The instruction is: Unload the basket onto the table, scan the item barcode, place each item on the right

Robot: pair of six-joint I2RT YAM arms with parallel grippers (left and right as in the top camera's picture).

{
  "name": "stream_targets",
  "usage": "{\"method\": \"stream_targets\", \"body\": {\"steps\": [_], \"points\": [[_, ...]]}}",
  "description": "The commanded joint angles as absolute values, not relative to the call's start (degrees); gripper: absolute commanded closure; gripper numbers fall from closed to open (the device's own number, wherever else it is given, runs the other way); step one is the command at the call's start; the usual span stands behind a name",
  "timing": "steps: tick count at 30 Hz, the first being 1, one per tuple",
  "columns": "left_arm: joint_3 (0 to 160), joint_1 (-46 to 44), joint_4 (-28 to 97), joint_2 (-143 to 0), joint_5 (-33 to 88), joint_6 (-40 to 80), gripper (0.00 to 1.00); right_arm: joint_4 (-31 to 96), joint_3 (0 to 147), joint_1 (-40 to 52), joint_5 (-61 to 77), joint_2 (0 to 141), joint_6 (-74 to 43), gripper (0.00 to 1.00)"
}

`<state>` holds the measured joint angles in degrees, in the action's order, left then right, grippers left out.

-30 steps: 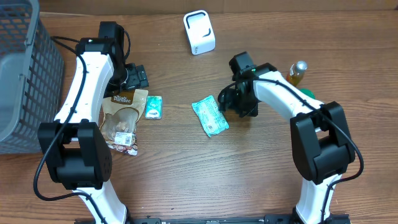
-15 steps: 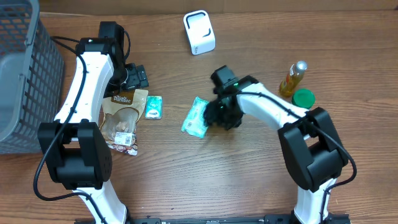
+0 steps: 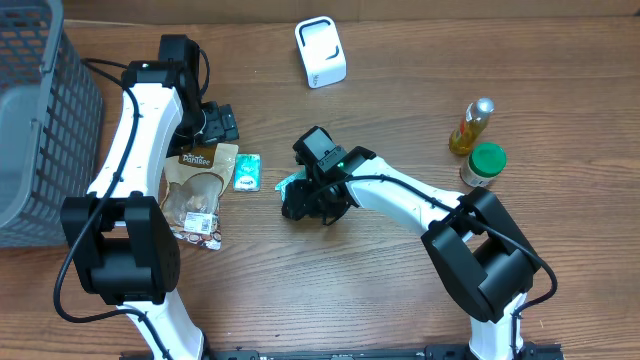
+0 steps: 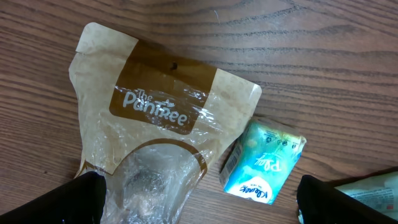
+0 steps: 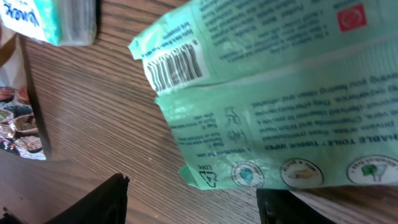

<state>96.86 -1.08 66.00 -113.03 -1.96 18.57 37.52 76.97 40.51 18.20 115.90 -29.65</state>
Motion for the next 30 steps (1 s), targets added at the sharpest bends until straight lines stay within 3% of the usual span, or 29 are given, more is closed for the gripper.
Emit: {"method": "stream_targets", "body": {"steps": [1, 7, 16, 22, 30], "points": [[98.08, -1.17, 65.93, -111.74, -1.48, 18.9, 0.0, 41.56, 81.03, 39.13, 19.35, 114.34, -24.97, 0.32], [98.08, -1.17, 65.95, -111.74, -1.5, 18.87, 0.0, 51.75, 86.83, 34.33, 18.65, 111.04, -19.42, 0.22], [98.08, -1.19, 65.93, -111.74, -1.5, 18.9, 0.0, 53.12, 85.3, 24.05, 18.55, 110.69, -19.33, 0.2], [98.08, -1.19, 65.67, -111.74, -1.43, 18.94, 0.01, 52.69, 84.42, 22.41, 18.52, 110.69, -16.6, 0.2], [98.08, -1.19, 52.82, -111.74, 0.51, 18.94, 0.0, 51.55, 84.38, 22.35, 18.55, 110.69, -16.64, 0.18]]}}
